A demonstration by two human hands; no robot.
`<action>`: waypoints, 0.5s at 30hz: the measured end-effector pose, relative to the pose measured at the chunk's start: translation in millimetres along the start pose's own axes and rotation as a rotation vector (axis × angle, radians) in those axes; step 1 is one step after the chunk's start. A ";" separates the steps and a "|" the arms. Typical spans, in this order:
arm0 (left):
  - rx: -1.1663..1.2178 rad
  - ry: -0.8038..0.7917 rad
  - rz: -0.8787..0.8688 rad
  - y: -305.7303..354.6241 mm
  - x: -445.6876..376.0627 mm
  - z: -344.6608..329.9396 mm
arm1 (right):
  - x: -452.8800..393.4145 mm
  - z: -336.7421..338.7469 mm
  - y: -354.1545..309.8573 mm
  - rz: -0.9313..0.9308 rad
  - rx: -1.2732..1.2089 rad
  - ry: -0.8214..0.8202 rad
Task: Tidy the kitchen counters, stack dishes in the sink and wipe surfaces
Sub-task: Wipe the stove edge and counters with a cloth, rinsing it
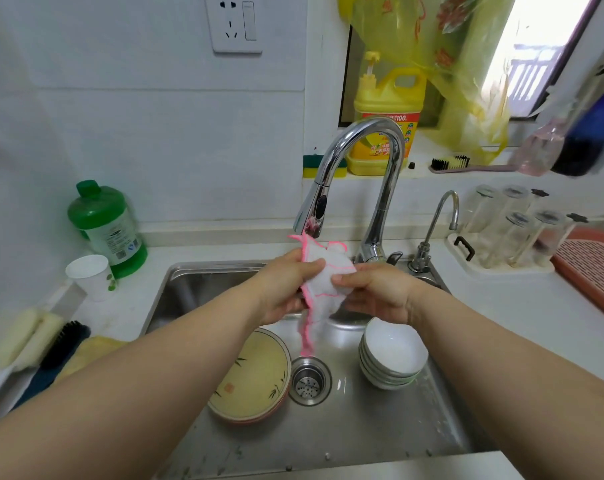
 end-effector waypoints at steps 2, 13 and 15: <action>-0.042 -0.044 -0.059 5.6 2.8 -7.6 | -2.6 9.4 -5.8 0.050 -0.074 0.070; -0.751 0.065 -0.438 59.0 -9.3 -76.8 | 25.7 96.3 -47.6 0.175 0.304 0.569; -0.824 0.045 -0.443 66.5 -14.3 -93.7 | 24.4 103.4 -59.3 0.213 0.175 0.395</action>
Point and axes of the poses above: each hand's wrist, its own x-axis away from the middle knuckle, its own z-axis out of the back of the hand, y = z × x, the point moved 9 cm from there along -x, towards the middle knuckle, and after that the axes turned 15 degrees about x, right-handed, at the moved point
